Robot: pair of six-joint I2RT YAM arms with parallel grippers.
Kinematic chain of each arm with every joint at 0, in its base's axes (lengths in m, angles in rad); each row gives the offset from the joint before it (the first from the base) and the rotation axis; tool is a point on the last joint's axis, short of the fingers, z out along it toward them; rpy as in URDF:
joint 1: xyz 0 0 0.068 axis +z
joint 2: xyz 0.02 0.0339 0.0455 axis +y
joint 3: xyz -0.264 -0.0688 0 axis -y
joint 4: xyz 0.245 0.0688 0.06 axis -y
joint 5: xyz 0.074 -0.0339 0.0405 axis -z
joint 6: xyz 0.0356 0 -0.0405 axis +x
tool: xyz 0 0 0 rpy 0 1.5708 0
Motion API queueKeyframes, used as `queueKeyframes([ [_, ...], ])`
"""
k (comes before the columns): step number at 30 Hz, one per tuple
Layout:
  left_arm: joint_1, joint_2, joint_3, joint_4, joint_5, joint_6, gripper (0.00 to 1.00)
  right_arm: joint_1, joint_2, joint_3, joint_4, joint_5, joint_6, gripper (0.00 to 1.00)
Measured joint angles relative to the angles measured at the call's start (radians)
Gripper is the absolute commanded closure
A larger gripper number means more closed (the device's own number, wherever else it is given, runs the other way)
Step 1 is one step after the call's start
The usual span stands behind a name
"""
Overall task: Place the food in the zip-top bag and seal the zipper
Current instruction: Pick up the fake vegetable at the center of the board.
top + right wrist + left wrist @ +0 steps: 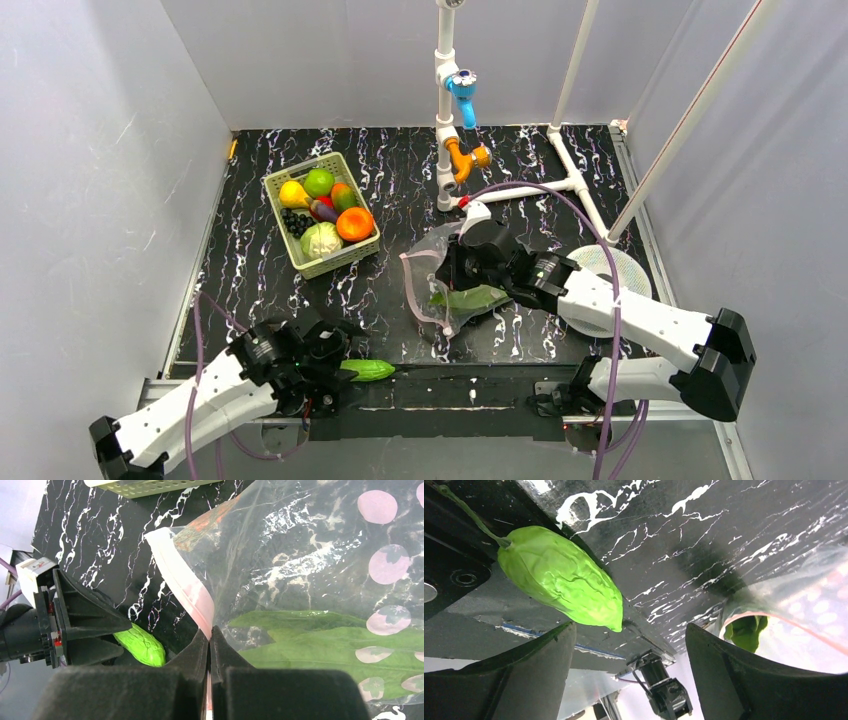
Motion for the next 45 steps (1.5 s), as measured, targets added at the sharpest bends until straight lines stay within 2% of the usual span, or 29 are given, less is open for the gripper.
queueKeyframes([
  [4,0.0,0.147,0.079,0.003,-0.014,-0.014,0.16,0.0,-0.02,-0.021,0.008,0.0,0.0,0.99],
  [7,0.0,0.245,0.164,-0.066,-0.013,-0.018,0.16,0.0,-0.021,-0.023,0.009,0.0,0.0,0.99],
  [14,0.0,0.348,0.188,-0.095,0.003,-0.018,0.11,0.0,-0.025,-0.024,0.01,0.0,0.0,0.99],
  [19,0.0,0.407,0.206,-0.119,0.0,-0.021,0.18,0.0,-0.044,-0.043,0.017,0.0,0.0,0.99],
  [26,0.0,0.463,0.149,-0.061,0.001,-0.024,0.23,0.0,-0.069,-0.062,0.028,0.004,0.0,0.99],
  [30,0.0,0.487,0.11,-0.024,-0.003,-0.023,0.32,0.0,-0.088,-0.079,0.035,0.007,0.0,0.99],
  [35,0.0,0.543,0.07,-0.008,-0.001,-0.024,0.37,0.0,-0.092,-0.087,0.037,0.007,0.0,0.99],
  [41,0.0,0.578,0.077,-0.026,-0.01,-0.028,0.62,0.0,-0.1,-0.088,0.039,0.008,0.0,0.99],
  [45,0.0,0.559,0.143,-0.089,-0.058,-0.018,0.78,0.0,-0.109,-0.088,0.039,0.008,0.0,0.99],
])
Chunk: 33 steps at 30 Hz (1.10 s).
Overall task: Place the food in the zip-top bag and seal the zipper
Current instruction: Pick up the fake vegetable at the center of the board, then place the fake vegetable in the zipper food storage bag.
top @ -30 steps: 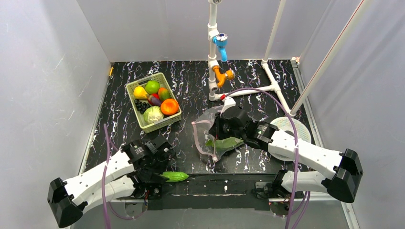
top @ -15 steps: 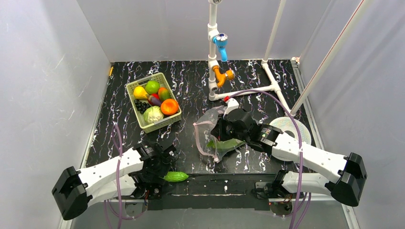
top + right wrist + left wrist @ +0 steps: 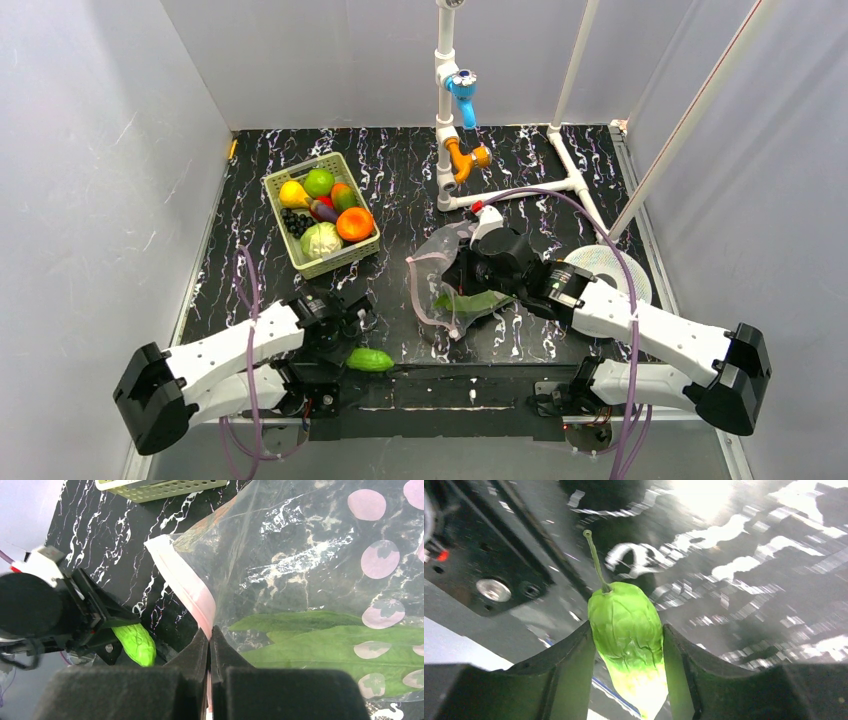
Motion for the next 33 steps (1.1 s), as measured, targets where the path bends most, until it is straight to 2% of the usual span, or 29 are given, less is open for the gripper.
queueKeyframes([
  [4,0.0,-0.032,0.158,-0.04,-0.069,0.102,0.94,0.0,-0.013,0.0,0.0,-0.001,0.001,0.99],
  [7,0.0,-0.066,0.254,0.0,-0.1,0.283,1.0,0.0,-0.023,0.001,0.0,-0.005,0.004,0.99],
  [11,0.0,-0.181,0.241,0.246,-0.032,0.615,1.0,-0.001,-0.024,0.011,-0.001,-0.025,0.009,0.99],
  [16,0.0,-0.291,0.137,0.579,0.14,0.874,0.99,-0.008,-0.024,0.039,-0.001,-0.066,0.023,0.99],
  [19,0.0,-0.258,0.147,0.686,0.221,0.99,0.96,-0.01,-0.025,0.048,0.001,-0.1,0.032,0.99],
  [22,0.0,-0.174,0.215,0.71,0.274,1.085,0.92,-0.012,-0.026,0.059,0.0,-0.142,0.04,0.99],
  [28,0.0,-0.016,0.368,0.675,0.311,1.249,0.92,-0.021,-0.037,0.074,-0.004,-0.195,0.049,0.99],
  [33,0.0,0.027,0.397,0.649,0.325,1.297,0.92,-0.03,-0.047,0.074,-0.023,-0.202,0.048,0.99],
])
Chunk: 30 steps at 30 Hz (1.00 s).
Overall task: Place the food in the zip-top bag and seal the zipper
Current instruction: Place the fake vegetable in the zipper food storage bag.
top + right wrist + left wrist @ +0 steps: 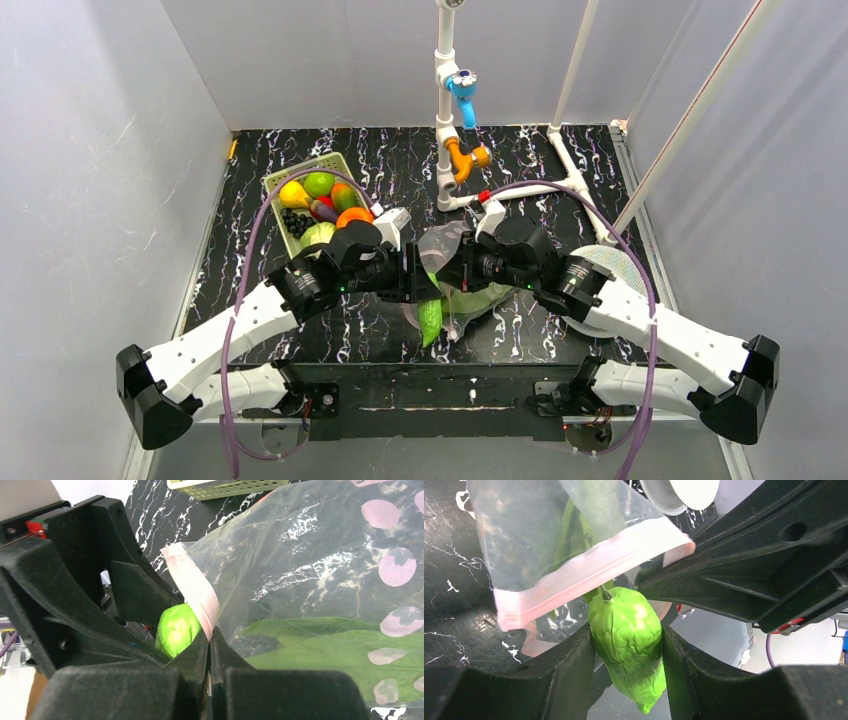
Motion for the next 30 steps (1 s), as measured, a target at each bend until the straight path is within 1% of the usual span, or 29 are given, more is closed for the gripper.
queueKeyframes([
  [2,0.0,-0.003,0.0,-0.01,-0.008,0.006,0.92,0.0,-0.01,-0.001,-0.001,-0.01,0.0,0.99],
  [7,0.0,-0.01,0.0,-0.011,-0.088,0.027,0.92,0.005,-0.049,-0.001,0.035,-0.077,0.013,0.99],
  [14,0.0,-0.016,0.0,0.041,-0.224,0.069,0.89,0.01,-0.064,-0.001,0.065,-0.149,0.051,0.99],
  [17,0.0,-0.029,-0.001,0.068,-0.255,0.076,0.85,0.01,-0.065,-0.001,0.082,-0.167,0.065,0.99],
  [19,0.0,-0.039,-0.003,0.087,-0.269,0.068,0.86,0.01,-0.064,-0.001,0.094,-0.175,0.075,0.99],
  [22,0.0,-0.054,-0.019,0.125,-0.289,0.022,0.85,0.01,-0.062,-0.001,0.106,-0.184,0.091,0.99],
  [23,0.0,-0.059,-0.034,0.141,-0.298,-0.001,0.82,0.01,-0.06,-0.001,0.113,-0.188,0.097,0.99],
  [24,0.0,-0.066,-0.053,0.158,-0.31,-0.027,0.78,0.01,-0.057,-0.001,0.119,-0.192,0.104,0.99],
  [26,0.0,-0.085,-0.105,0.2,-0.332,-0.078,0.64,0.01,-0.048,-0.001,0.13,-0.193,0.116,0.99],
  [27,0.0,-0.095,-0.134,0.216,-0.344,-0.105,0.64,0.01,-0.045,-0.001,0.131,-0.193,0.122,0.99],
  [28,0.0,-0.104,-0.158,0.229,-0.354,-0.129,0.67,0.01,-0.043,-0.001,0.132,-0.192,0.129,0.99],
  [30,0.0,-0.11,-0.189,0.248,-0.368,-0.168,0.68,0.01,-0.043,-0.003,0.138,-0.19,0.143,0.99],
])
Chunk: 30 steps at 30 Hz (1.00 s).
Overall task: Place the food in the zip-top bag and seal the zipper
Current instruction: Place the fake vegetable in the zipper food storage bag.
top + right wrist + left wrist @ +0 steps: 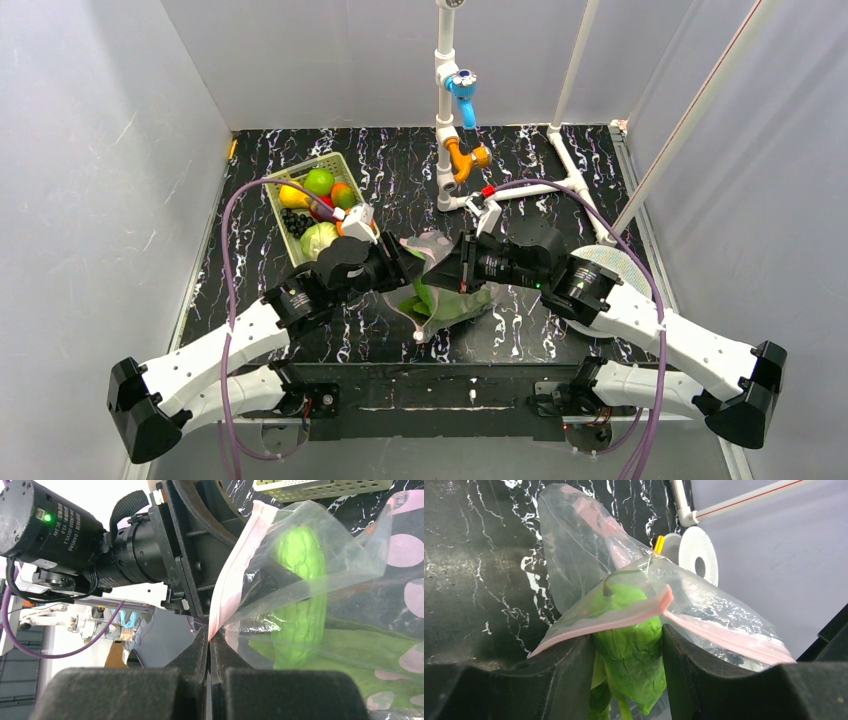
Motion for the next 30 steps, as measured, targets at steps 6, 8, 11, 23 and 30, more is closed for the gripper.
queueKeyframes([
  [6,0.0,0.003,-0.005,0.023,-0.013,-0.066,0.37,0.0,-0.001,-0.006,0.013,0.014,0.026,0.99],
  [8,0.0,0.01,0.002,0.002,-0.018,-0.088,0.26,0.0,-0.004,-0.007,0.013,0.022,0.031,0.99],
  [11,0.0,0.009,0.013,-0.03,-0.023,-0.105,0.18,0.0,-0.016,-0.008,0.01,0.039,0.032,0.99],
  [23,0.0,-0.145,0.081,-0.18,0.072,0.009,0.13,0.001,-0.107,-0.008,-0.09,0.19,-0.015,0.99],
  [30,0.0,-0.154,0.301,-0.375,0.115,0.175,0.13,-0.018,-0.116,0.009,-0.22,0.285,-0.012,0.99],
])
